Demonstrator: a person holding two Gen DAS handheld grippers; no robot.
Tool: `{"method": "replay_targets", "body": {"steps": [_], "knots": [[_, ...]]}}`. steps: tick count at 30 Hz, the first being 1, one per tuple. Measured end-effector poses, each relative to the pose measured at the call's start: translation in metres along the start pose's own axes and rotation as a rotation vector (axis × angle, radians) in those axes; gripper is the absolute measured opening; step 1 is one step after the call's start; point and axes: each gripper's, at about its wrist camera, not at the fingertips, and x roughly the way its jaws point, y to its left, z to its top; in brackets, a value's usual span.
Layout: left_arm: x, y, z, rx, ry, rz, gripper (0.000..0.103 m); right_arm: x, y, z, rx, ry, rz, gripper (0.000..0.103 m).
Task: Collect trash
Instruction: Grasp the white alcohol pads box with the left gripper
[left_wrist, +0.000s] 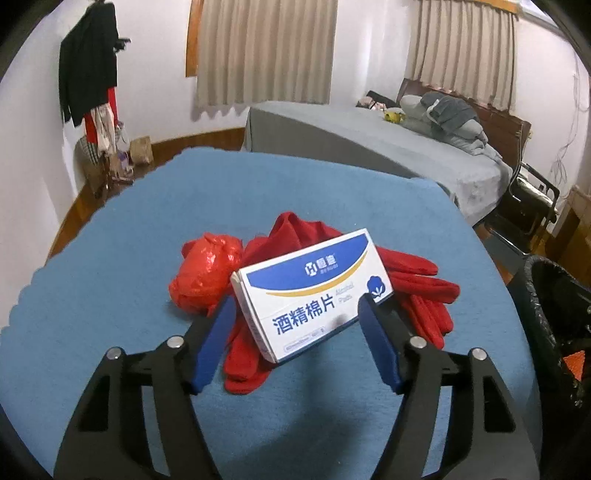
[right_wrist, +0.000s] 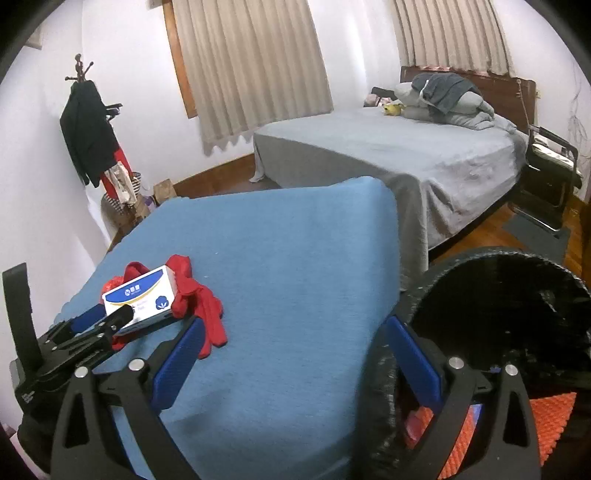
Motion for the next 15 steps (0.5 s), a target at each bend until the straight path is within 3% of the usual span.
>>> {"method": "replay_targets", "body": {"steps": [5,9,15], "knots": [[0.006,0.003,-0.001,0.004,0.03,-0.01,0.056,0.003,0.003,-0.002,-0.005,0.008,0.001,0.096],[0.004,-0.004,-0.003,0.014,0.038,-0.028,0.056,0.004,0.002,-0.002,0.0,0.013,-0.004,0.096],[0.0,-0.029,-0.011,0.039,0.079,-0.138,0.056,0.001,-0.005,0.0,0.019,0.006,-0.02,0.096]]}}
